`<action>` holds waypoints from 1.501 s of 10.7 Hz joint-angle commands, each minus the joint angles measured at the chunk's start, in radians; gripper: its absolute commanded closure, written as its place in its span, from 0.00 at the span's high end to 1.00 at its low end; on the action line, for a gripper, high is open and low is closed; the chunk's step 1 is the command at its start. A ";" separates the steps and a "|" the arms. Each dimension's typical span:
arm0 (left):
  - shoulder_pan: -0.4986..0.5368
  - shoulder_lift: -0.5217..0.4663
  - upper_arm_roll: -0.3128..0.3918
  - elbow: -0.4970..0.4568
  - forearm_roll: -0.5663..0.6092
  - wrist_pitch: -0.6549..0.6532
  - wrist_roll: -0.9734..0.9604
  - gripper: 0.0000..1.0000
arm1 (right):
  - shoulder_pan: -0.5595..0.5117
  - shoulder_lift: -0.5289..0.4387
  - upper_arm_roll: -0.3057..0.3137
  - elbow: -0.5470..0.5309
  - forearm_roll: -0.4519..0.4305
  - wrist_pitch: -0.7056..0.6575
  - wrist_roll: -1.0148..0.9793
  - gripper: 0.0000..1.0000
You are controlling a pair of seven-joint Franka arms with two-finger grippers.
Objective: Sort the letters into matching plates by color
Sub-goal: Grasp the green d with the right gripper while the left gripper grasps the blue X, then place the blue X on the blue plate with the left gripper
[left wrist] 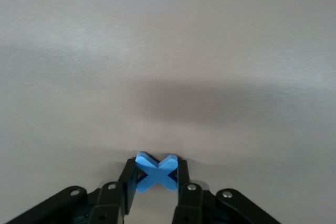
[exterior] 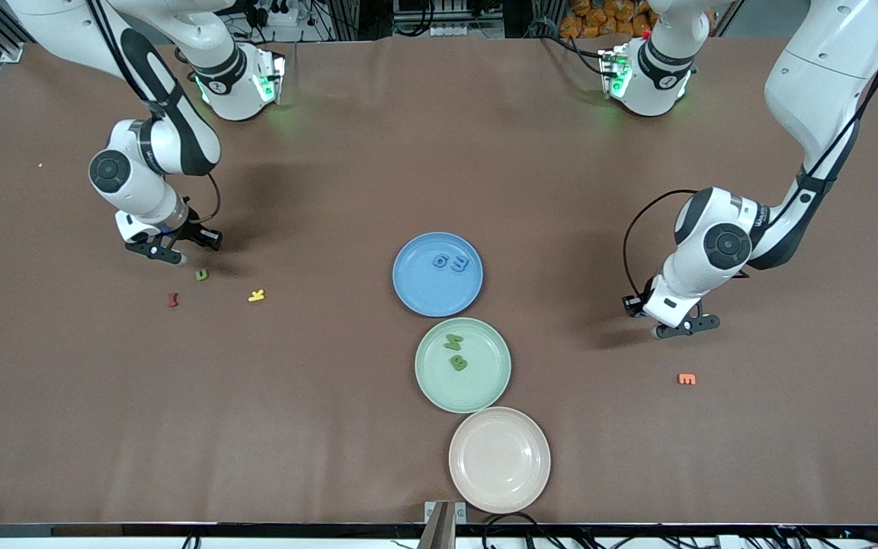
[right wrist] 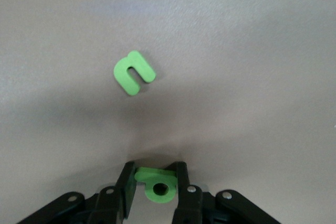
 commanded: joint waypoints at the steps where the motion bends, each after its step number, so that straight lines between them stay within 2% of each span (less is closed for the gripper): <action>1: -0.041 -0.028 -0.022 0.014 0.012 -0.002 -0.032 0.00 | 0.019 -0.037 0.004 0.029 -0.010 -0.110 0.008 0.00; 3: -0.068 -0.028 -0.060 0.050 0.008 -0.049 -0.105 0.00 | 0.039 -0.038 0.007 0.042 -0.002 -0.111 0.018 0.00; 5: -0.148 -0.022 -0.061 0.115 -0.003 -0.133 -0.197 0.00 | 0.068 -0.035 0.021 0.070 0.048 -0.119 0.031 0.00; 8: -0.261 -0.013 -0.062 0.172 -0.009 -0.163 -0.330 0.00 | 0.074 -0.038 0.041 0.101 0.055 -0.150 0.083 0.00; 14: -0.470 0.036 -0.061 0.291 -0.208 -0.163 -0.420 0.00 | 0.105 -0.025 0.091 0.197 0.061 -0.161 0.281 0.00; 16: -0.522 0.067 -0.061 0.328 -0.229 -0.163 -0.437 0.00 | 0.113 -0.023 0.110 0.222 0.084 -0.156 0.323 0.00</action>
